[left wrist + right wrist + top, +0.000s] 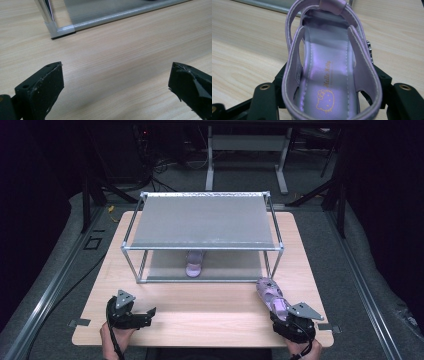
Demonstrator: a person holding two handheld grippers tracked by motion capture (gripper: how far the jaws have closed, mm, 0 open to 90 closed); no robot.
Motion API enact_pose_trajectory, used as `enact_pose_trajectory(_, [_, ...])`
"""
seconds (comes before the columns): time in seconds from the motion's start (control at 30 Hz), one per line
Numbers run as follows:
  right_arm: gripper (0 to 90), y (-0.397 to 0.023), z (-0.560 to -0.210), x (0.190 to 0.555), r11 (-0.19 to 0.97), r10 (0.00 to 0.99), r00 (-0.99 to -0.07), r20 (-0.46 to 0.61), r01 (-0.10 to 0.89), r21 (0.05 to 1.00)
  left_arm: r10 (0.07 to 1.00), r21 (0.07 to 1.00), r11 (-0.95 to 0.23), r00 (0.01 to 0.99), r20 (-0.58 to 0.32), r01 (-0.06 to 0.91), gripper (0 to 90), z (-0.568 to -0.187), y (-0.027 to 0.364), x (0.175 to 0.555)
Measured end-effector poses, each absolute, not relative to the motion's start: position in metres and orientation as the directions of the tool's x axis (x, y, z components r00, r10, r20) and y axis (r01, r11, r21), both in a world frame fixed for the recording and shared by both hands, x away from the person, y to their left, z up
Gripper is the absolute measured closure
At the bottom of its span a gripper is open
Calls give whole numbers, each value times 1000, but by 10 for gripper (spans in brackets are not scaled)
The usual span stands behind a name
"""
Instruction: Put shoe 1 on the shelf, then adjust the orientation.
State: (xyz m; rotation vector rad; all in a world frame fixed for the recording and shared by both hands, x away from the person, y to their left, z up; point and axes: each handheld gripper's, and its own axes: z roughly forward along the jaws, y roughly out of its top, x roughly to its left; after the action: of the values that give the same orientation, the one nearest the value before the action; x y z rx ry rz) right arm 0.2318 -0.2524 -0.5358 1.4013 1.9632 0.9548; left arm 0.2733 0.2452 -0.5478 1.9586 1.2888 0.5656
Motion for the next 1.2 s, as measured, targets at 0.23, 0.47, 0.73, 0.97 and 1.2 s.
enact_pose_trajectory(0.23, [364, -247, -532, 237, 232, 940, -339, -37, 556, 798, 912, 763, -250, 410, -21, 596, 1, -547, 244, 274])
enact_pose_trajectory(0.47, [364, -240, -528, 241, 247, 934, -354, -44, 553, 796, 912, 767, -247, 410, -24, 592, 1, -545, 243, 273])
enact_pose_trajectory(0.73, [365, -233, -525, 247, 258, 924, -379, -45, 534, 805, 913, 765, -246, 407, -23, 595, 1, -546, 245, 273])
enact_pose_trajectory(0.97, [365, -227, -522, 252, 271, 918, -393, -51, 530, 804, 912, 769, -247, 409, -20, 589, 1, -544, 244, 273])
enact_pose_trajectory(1.2, [365, -220, -519, 258, 279, 910, -411, -51, 519, 808, 910, 767, -247, 413, -25, 592, 1, -546, 243, 272])
